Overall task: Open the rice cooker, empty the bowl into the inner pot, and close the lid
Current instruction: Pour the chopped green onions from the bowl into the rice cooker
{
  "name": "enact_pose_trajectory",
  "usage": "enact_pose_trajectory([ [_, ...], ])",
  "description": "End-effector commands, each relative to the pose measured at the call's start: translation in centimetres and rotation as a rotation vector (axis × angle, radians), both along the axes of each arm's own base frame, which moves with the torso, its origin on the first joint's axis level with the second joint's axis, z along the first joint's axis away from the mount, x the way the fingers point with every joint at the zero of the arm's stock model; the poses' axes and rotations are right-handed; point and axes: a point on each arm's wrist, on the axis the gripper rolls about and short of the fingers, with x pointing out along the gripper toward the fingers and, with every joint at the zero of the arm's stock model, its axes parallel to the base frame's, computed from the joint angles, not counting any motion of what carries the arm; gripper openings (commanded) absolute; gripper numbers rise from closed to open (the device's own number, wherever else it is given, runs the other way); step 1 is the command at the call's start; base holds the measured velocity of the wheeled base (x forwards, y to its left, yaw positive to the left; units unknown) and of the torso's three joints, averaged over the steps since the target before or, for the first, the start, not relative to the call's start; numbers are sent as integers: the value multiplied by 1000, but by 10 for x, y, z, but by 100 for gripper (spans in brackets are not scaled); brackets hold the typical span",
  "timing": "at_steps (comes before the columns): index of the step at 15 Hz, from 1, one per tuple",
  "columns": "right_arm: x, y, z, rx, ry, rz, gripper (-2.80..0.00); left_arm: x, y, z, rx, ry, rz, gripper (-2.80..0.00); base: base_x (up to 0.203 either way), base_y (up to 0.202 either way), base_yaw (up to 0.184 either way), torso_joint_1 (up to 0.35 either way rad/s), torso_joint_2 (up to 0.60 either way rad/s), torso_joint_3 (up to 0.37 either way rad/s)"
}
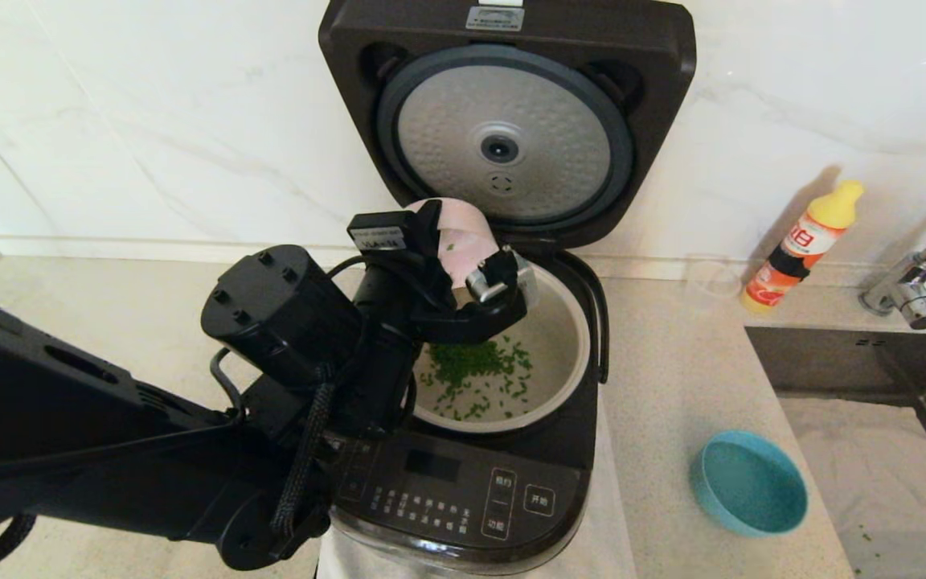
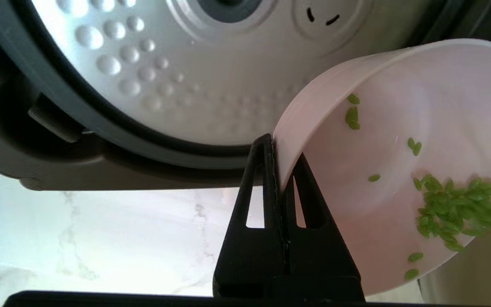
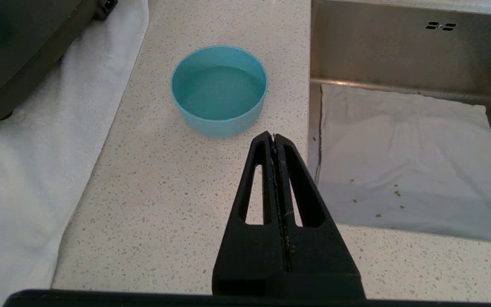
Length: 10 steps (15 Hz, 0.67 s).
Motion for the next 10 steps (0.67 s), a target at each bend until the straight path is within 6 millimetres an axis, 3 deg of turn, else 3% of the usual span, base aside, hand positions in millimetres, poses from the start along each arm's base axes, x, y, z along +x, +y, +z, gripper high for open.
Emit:
enact_pose_trajectory([
  [1, 0, 0, 0, 0, 1, 0, -280, 2, -1, 16, -41, -49, 10, -280, 0, 0, 0, 0, 0, 0],
  [3, 0, 0, 0, 0, 1, 0, -280, 5, -4, 26, -79, -80, 9, -280, 0, 0, 0, 0, 0, 0],
  [5, 0, 0, 0, 0, 0, 0, -280, 3, -2, 13, -44, -41, 7, -280, 0, 0, 0, 0, 0, 0],
  [6, 0, 0, 0, 0, 1, 0, -280, 4, -4, 17, -56, -54, 6, -280, 0, 0, 0, 0, 0, 0],
  [8, 0, 0, 0, 0, 1, 0, -280, 10, -11, 46, -147, -146, -2, -280, 0, 0, 0, 0, 0, 0],
  [10, 0, 0, 0, 0, 0, 0, -280, 11, -13, 57, -189, -179, -22, -280, 0, 0, 0, 0, 0, 0],
])
